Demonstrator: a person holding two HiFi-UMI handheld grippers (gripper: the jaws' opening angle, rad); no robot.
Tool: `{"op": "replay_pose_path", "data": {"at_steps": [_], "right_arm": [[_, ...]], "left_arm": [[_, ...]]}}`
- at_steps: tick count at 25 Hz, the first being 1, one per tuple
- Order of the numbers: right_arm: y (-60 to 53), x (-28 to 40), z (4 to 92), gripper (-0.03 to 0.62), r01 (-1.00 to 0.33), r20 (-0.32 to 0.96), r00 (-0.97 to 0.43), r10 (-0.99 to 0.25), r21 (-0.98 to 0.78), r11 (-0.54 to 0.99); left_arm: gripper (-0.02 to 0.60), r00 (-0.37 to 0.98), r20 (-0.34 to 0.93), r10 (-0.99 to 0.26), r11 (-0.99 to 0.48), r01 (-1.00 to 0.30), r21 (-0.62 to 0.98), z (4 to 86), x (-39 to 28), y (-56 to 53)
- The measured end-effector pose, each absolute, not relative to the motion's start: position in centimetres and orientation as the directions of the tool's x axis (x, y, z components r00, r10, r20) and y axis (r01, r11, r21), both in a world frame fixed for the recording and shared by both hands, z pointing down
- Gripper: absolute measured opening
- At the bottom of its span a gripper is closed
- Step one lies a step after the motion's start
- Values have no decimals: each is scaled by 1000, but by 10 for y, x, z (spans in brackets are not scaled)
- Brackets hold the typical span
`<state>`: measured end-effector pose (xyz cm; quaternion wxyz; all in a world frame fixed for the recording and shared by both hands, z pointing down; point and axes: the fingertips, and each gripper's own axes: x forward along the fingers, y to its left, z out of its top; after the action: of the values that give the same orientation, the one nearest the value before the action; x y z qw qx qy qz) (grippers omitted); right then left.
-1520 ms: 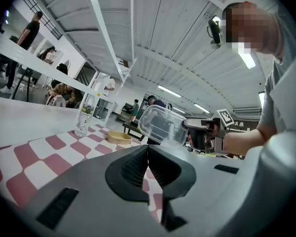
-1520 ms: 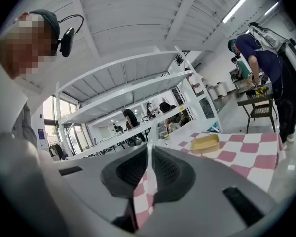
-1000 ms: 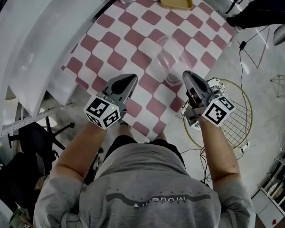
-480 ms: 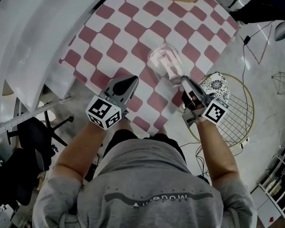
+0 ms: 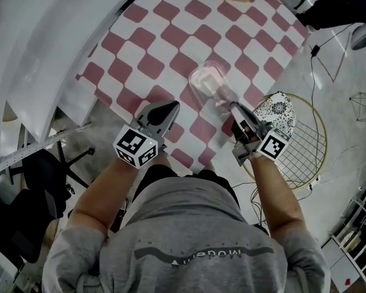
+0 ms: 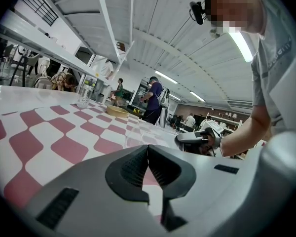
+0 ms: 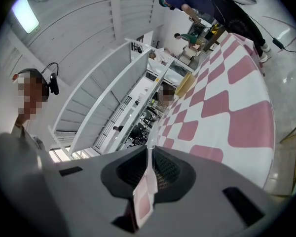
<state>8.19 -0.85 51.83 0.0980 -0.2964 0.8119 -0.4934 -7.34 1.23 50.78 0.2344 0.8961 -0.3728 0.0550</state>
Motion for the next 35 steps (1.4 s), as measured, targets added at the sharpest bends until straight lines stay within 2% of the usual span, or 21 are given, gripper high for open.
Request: {"op": "replay_pose_path", "data": {"at_steps": [35], "right_arm": [[1, 87, 519, 41, -361, 113, -798, -592, -876, 319]], "left_arm": [[14, 716, 260, -648, -615, -693, 375, 502, -72, 20]]}}
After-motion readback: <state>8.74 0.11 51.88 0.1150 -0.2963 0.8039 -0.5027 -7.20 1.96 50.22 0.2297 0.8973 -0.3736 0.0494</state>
